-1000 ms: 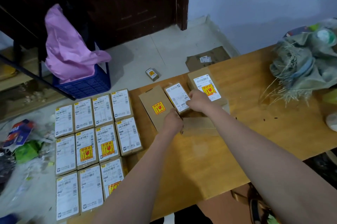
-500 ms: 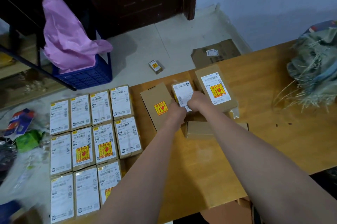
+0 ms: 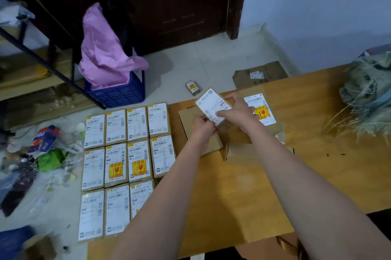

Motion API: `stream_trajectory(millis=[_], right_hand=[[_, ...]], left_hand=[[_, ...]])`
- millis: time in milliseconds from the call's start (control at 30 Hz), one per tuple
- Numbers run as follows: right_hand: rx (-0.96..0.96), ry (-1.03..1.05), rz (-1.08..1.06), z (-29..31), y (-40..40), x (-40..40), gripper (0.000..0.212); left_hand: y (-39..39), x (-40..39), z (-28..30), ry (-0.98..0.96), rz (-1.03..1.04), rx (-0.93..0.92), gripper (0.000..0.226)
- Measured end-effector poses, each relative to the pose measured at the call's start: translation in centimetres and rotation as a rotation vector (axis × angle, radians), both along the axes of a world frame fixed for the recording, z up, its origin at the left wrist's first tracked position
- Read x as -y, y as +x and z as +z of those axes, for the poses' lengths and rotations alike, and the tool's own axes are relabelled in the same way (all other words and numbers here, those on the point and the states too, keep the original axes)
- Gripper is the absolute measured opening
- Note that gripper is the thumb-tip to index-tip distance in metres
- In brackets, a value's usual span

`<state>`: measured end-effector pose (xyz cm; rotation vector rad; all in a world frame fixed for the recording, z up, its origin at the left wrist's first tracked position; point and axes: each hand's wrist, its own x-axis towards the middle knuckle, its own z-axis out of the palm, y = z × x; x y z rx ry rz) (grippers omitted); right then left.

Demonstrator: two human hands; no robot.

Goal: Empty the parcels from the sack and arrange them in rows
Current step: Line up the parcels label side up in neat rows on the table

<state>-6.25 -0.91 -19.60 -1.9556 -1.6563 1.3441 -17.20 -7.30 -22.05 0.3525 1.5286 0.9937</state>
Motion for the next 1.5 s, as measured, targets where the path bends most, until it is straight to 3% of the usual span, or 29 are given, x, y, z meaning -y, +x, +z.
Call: stream_trajectory(millis=[100, 200, 300, 367, 433, 567, 800, 900, 1000, 1100, 1167, 1233, 1367, 1500], right_hand=[[-0.27, -0.045, 0.028, 1.6, -0.9, 1.1, 0.052], [-0.344, -0.046, 0.078, 2.9, -2.2, 2.7, 0.055], [-0.317, -0.07, 0.174, 3.3, -3.4, 4.1, 0.06], [-0.252, -0.096, 0.25, 3.5, -3.9, 5.0, 0.065], [-0.143, -0.116, 0.38, 3.8, -4.3, 5.9, 0.07], [0.011, -0.205, 0.697, 4.8, -6.2, 8.6, 0.075], [-0.074, -0.289, 0.735, 4.1, -9.3, 13.1, 0.09], [-0.08, -0.248, 0.575, 3.2, -9.7, 14.8, 0.089], [-0.102, -0.247, 0.322, 1.1, -9.5, 16.9, 0.096], [-0.192, -0.477, 0.25, -2.1, -8.9, 19.4, 0.063], [-0.264, -0.528, 0.22, -3.1, -8.8, 21.0, 0.041], [-0.296, -0.53, 0.167, -3.6, -8.9, 22.0, 0.033], [-0.116, -0.528, 0.169, -4.5, -8.6, 23.0, 0.029], [0.035, -0.499, 0.153, -6.0, -9.3, 23.6, 0.028]], left_hand=[[-1.6, 1.6, -0.2, 0.031, 0.043, 0.064, 0.05], [-3.2, 3.8, 0.1, 0.057, 0.035, 0.013, 0.056], [-5.2, 6.6, 0.9, 0.006, 0.029, -0.3, 0.05], [-7.2, 8.1, 0.8, 0.003, -0.036, -0.562, 0.066], [-9.1, 9.9, 1.2, 0.044, -0.147, -0.685, 0.078], [-11.6, 14.0, 2.4, 0.125, -0.395, -0.546, 0.069], [-14.5, 20.2, 0.8, -0.031, -0.526, -0.285, 0.075], [-15.4, 22.7, -0.6, -0.036, -0.485, -0.139, 0.054], [-15.3, 24.3, -1.7, -0.026, -0.329, -0.028, 0.061], [-14.7, 25.5, -2.0, -0.042, -0.294, -0.012, 0.062], [-14.3, 26.2, -2.0, -0.071, -0.321, -0.069, 0.056], [-14.3, 26.9, -2.1, -0.075, -0.351, -0.202, 0.05], [-15.8, 28.5, -4.1, 0.004, -0.38, -0.725, 0.035], [-17.1, 30.1, -5.1, -0.104, -0.584, -1.007, 0.056]])
